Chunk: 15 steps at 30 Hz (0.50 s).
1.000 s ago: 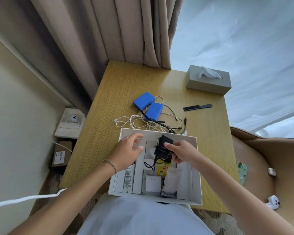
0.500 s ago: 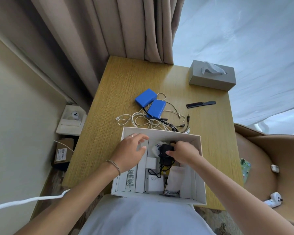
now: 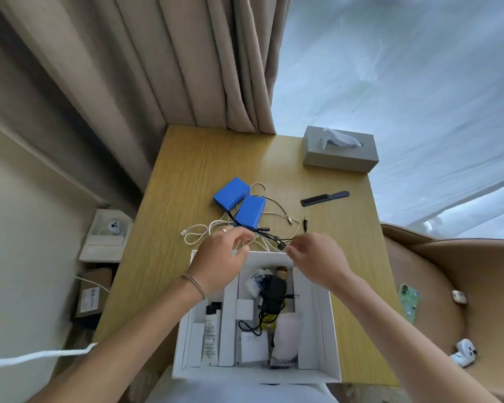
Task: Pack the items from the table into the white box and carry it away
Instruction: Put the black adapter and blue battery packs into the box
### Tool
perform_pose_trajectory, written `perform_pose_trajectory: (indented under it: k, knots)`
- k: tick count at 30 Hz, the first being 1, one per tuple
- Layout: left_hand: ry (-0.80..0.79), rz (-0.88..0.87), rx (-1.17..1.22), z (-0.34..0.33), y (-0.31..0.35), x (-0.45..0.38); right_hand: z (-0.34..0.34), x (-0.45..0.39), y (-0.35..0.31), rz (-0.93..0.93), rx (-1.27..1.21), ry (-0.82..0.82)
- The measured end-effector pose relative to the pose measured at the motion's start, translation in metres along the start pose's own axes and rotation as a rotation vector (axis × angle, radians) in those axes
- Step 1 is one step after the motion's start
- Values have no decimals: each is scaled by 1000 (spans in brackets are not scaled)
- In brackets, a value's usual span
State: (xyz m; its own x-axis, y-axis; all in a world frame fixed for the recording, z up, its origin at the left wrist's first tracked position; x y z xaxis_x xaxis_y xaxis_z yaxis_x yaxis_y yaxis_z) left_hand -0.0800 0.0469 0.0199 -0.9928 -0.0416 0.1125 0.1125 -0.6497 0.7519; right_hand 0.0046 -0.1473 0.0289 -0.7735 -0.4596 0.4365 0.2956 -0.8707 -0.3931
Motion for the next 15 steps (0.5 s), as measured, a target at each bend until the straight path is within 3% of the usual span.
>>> perform_pose_trajectory:
  k: [6, 15]
  knots:
    - [-50, 47, -58, 0, 3, -48, 48, -25, 23, -52, -74, 118]
    - [-144, 293, -284, -19, -33, -126, 44, -75, 51, -83, -249, 84]
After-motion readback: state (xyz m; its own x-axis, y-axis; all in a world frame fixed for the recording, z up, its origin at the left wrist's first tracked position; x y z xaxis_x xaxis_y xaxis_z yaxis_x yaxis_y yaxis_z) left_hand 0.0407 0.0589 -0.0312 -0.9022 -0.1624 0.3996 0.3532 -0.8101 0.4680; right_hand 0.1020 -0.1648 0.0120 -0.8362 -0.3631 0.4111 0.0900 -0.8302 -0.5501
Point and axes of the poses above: each hand's wrist, its own x-axis away from the middle knuckle, its own z-axis out of the back of the hand, y = z × x, the point moved 4 cm from there along -x, towards the middle knuckle, and after that the axes turned 8 degrees about -y, right-handed, at the moved point
